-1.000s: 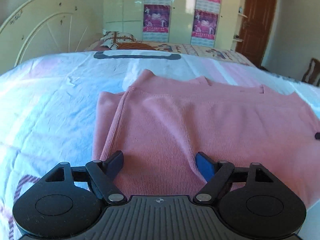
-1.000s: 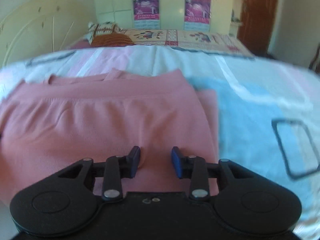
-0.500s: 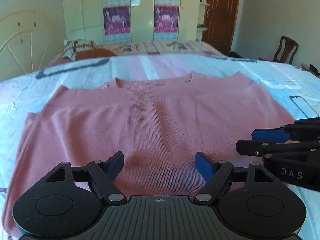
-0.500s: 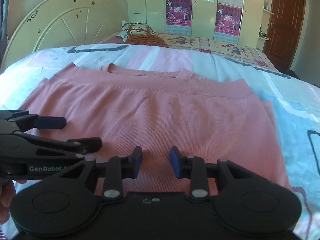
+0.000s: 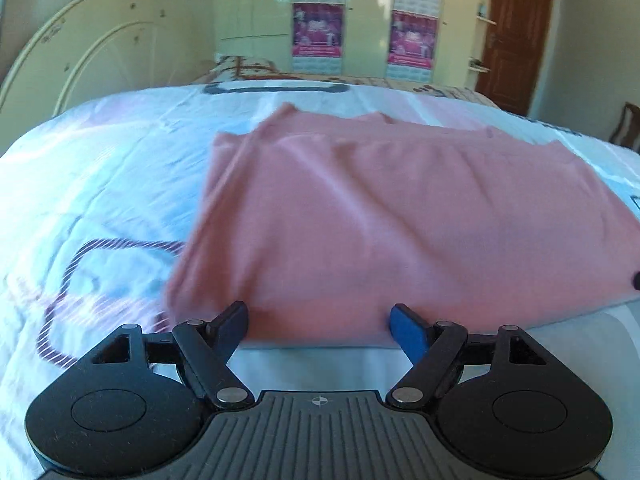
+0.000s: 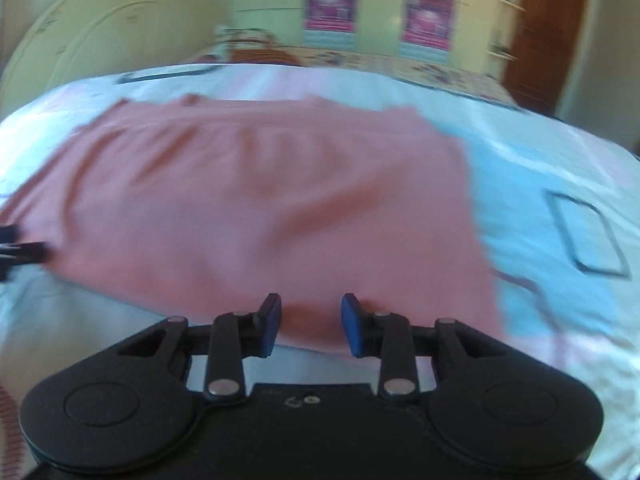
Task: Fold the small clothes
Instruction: 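Grasp a side edge with the left tool and fold it across the sweatshirt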
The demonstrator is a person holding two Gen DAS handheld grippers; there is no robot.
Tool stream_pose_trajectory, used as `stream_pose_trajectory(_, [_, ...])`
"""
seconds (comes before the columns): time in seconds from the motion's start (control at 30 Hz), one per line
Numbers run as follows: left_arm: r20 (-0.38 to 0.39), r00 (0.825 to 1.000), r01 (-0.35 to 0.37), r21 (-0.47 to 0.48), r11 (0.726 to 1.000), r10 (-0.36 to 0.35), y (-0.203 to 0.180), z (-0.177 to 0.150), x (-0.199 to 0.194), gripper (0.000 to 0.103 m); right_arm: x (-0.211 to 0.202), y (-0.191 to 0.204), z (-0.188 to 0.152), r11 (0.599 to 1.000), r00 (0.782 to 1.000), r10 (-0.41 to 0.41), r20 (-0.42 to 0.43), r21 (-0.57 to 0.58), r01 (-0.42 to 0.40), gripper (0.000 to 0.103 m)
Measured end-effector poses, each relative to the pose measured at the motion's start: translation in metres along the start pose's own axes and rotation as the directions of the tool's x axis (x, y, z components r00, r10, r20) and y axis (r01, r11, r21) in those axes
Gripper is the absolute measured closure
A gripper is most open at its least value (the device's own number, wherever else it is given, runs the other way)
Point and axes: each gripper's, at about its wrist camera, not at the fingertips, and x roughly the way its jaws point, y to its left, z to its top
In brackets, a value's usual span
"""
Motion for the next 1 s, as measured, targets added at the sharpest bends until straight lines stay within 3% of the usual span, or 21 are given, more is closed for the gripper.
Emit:
stream_pose_trajectory(0.07, [0.004, 1.0, 0.009, -0.035, 0.999, -0.009, 0.017, -0.005, -0.005, 0.026, -0.002, -0.034, -0.009, 0.997, 0.998, -0.051, -0.024, 0.064, 0.052, 0.073])
stream_pose_trajectory(0.1, [-0.016, 1.0, -0.025, -0.037, 0.999, 0.024, 0.021, -0.006, -0.005, 0.026, -0.003, -0.047, -0.014, 0.994, 0.997, -0.07, -0.035, 0.083, 0.072, 0.073])
stream_pose_trajectory(0.17, [-0.015, 1.0, -0.022, -0.061, 0.998, 0.021, 0.027, -0.01, -0.004, 0.026, -0.005, -0.062, -0.018, 0.991, 0.998, -0.03, -0.053, 0.126, 0.036, 0.078])
stream_pose_trajectory(0.3, [-0.024, 0.999, -0.032, -0.091, 0.995, 0.03, 0.031, -0.012, -0.001, 0.026, -0.019, -0.061, -0.014, 0.988, 0.999, -0.025, 0.027, 0.152, 0.02, 0.074])
stream_pose_trajectory(0.4, [-0.042, 0.998, -0.056, -0.043, 0.998, 0.054, 0.023, -0.008, 0.006, 0.025, 0.002, -0.06, -0.015, 0.988, 0.998, -0.037, -0.052, 0.147, 0.044, 0.078])
stream_pose_trajectory(0.5, [-0.051, 0.997, -0.065, -0.024, 0.998, 0.064, 0.021, -0.009, 0.004, 0.023, 0.002, -0.057, -0.019, 0.991, 0.998, -0.052, -0.048, 0.122, 0.057, 0.078])
stream_pose_trajectory(0.57, [-0.06, 0.996, -0.073, -0.043, 0.996, 0.07, 0.024, -0.011, -0.006, 0.023, -0.003, -0.058, -0.02, 0.991, 0.998, -0.042, -0.042, 0.123, 0.047, 0.076])
stream_pose_trajectory(0.63, [-0.054, 0.997, -0.063, -0.122, 0.991, 0.057, 0.034, -0.012, -0.02, 0.023, -0.014, -0.061, -0.021, 0.99, 0.999, -0.042, -0.005, 0.134, 0.042, 0.071])
stream_pose_trajectory(0.7, [-0.026, 1.0, 0.004, -0.255, 0.967, -0.011, 0.045, -0.014, -0.031, 0.023, -0.025, -0.066, -0.022, 0.984, 0.999, -0.025, 0.028, 0.176, 0.02, 0.068])
stream_pose_trajectory(0.83, [0.031, 0.988, 0.144, -0.492, 0.859, -0.149, 0.055, -0.025, -0.028, 0.029, -0.032, -0.056, -0.018, 0.979, 0.997, 0.035, 0.069, 0.198, -0.048, 0.07])
stream_pose_trajectory(0.9, [0.036, 0.984, 0.163, -0.589, 0.792, -0.175, 0.056, -0.033, -0.015, 0.043, -0.033, -0.044, -0.013, 0.976, 0.993, 0.074, 0.096, 0.196, -0.092, 0.073])
stream_pose_trajectory(1.0, [0.084, 0.982, 0.18, -0.677, 0.714, -0.169, 0.062, -0.038, -0.004, 0.043, -0.027, -0.027, 0.0, 0.972, 0.987, 0.121, 0.108, 0.189, -0.14, 0.083])
